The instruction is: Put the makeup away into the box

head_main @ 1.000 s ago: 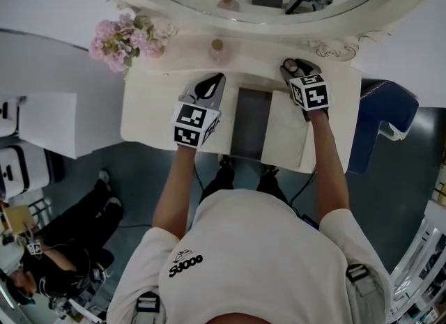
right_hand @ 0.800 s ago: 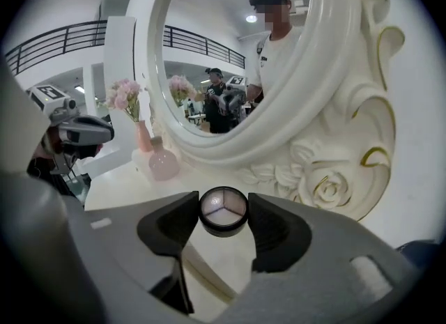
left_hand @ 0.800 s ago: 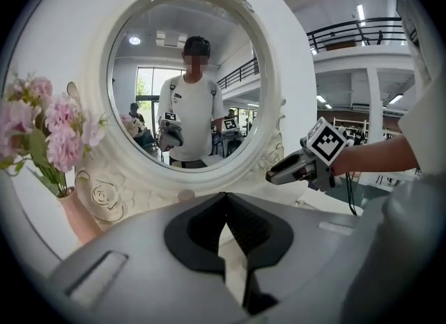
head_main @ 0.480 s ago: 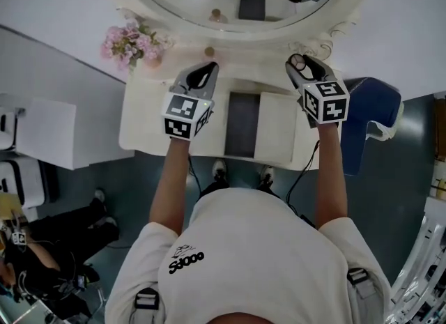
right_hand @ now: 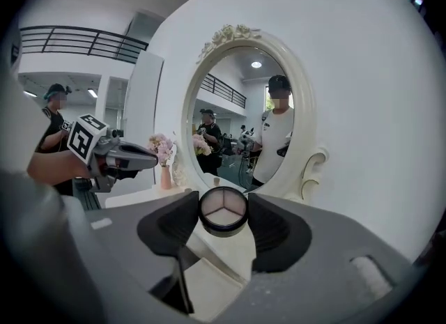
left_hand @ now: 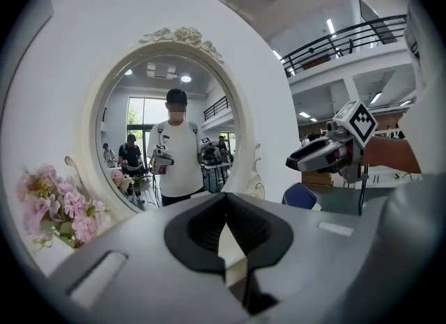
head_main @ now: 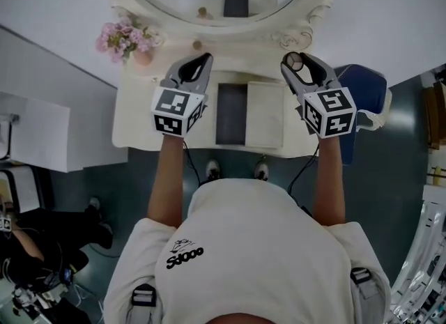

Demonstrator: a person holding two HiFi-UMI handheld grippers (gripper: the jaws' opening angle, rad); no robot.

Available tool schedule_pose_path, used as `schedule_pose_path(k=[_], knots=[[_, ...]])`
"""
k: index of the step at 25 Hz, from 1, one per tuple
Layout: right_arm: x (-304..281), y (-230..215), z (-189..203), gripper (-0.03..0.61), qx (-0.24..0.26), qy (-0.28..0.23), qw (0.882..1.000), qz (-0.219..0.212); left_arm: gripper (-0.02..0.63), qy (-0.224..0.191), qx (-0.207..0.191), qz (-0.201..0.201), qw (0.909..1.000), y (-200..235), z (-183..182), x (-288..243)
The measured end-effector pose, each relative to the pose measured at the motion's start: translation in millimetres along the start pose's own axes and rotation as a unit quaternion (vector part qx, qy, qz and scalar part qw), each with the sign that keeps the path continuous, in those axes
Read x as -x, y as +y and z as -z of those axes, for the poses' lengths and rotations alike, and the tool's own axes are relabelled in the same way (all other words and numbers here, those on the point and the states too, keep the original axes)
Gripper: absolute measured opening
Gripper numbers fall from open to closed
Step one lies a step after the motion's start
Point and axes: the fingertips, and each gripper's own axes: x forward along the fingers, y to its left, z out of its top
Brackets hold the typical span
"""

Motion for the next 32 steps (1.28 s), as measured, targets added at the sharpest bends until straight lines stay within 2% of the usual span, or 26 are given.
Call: schedule_pose_path(k=[4,8,13,16,21,25,32], knots=[[6.8,20.6,14.3,0.222,-0.002,0.014,1.0,-0.014,0.017,0.006,0.008,0.001,0.9999,-7.9,9.7,9.2],[-2.6,49.6,38.2,0.222,-0.003,0.04,0.998,-0.044,0.017,0.029,0.019,-0.001,0.9994,-13.4,34.5,18.7],[-27.5,81.5,79.7,0.222,0.01,0.089,0.992,-0.09,0.017,0.065,0.027,-0.004,0.9975,-18.2,67.8,32.3],[-45.9,99.5,111.6,0.222,0.026,0.136,0.984,-0.111,0.017,0.085,0.035,-0.008,0.9958,-17.2,89.1,40.4],[-76.0,129.2,164.7,0.222,0.075,0.214,0.962,-0.151,0.017,0.122,0.056,-0.023,0.9907,-14.0,131.6,54.4],[-99.7,145.1,203.4,0.222,0.114,0.281,0.937,-0.171,0.017,0.144,0.072,-0.026,0.9866,-13.4,158.8,65.1],[-130.1,173.1,248.9,0.222,0.214,0.334,0.893,-0.212,0.017,0.16,0.089,-0.047,0.9819,-3.0,183.0,81.3]])
